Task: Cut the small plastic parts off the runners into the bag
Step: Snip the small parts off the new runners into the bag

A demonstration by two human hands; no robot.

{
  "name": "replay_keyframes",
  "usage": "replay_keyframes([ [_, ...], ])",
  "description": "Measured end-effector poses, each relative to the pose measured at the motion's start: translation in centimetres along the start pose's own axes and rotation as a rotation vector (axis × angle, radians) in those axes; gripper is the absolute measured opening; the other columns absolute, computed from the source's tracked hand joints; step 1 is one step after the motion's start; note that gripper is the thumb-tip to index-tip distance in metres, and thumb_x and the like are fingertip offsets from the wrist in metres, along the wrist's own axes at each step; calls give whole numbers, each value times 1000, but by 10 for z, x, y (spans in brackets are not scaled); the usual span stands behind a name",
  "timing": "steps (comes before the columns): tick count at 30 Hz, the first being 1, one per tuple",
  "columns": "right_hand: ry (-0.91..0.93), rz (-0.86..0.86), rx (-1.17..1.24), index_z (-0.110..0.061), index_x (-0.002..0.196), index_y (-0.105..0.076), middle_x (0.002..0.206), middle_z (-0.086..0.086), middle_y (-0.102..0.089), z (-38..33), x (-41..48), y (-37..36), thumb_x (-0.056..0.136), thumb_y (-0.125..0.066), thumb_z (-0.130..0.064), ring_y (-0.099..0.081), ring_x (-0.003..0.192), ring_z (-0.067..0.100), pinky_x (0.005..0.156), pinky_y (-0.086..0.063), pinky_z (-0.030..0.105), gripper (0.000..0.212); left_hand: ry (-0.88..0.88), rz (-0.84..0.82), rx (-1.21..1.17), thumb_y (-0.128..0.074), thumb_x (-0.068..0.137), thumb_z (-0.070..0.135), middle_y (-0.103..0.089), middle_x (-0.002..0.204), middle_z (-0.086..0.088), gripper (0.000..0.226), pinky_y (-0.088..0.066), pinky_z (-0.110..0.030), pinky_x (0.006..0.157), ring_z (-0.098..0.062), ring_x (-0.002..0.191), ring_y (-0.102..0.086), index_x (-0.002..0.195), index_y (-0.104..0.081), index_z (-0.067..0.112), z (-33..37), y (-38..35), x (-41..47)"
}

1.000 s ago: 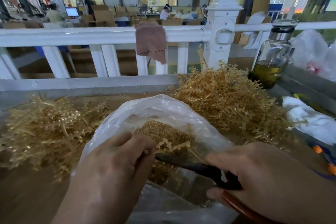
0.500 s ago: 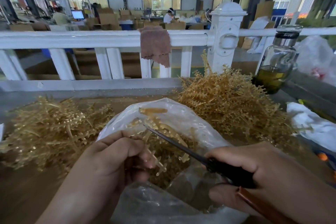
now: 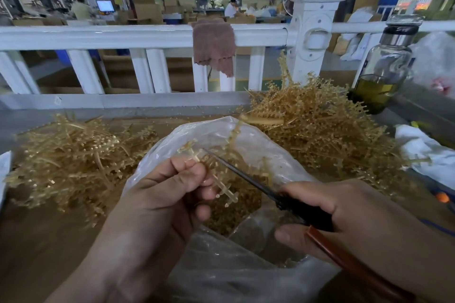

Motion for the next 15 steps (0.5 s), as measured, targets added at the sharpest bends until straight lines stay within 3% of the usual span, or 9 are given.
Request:
replay_keyframes([
  [4, -14, -7, -42, -41, 115, -57, 89, -22, -67, -6, -1, -1, 76, -44, -82, -62, 75, -4, 65, -50, 21, 58, -51, 34, -11, -75, 63, 20, -63, 72, -3, 8, -47, -19, 44, -10, 59, -62, 67, -68, 21, 2, -2, 0],
  [12, -53, 53, -124, -47, 112, -50, 94, -26, -61, -15, -1, -3, 67, -34, -87, -59, 83, -4, 66, -49, 21, 62, -186, 60, 78, -77, 71, 15, -61, 68, -3, 14, -50, -21, 49, -12, 58, -59, 68, -67, 24, 6, -3, -2],
  [15, -65, 74, -130, -53, 116, -46, 96, -27, -63, -16, 1, -4, 62, -28, -90, -60, 85, -4, 70, -49, 22, 68, -205, 94, 49, -68, 71, 17, -63, 66, -2, 12, -53, -23, 50, -12, 56, -60, 64, -67, 25, 6, -6, -3],
])
Point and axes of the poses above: each hand's wrist, its own x-axis towards the middle knuckle, its own y-axis out of the back of the hand, z = x × y, the point moved 3 cm from there along x, towards the middle knuckle
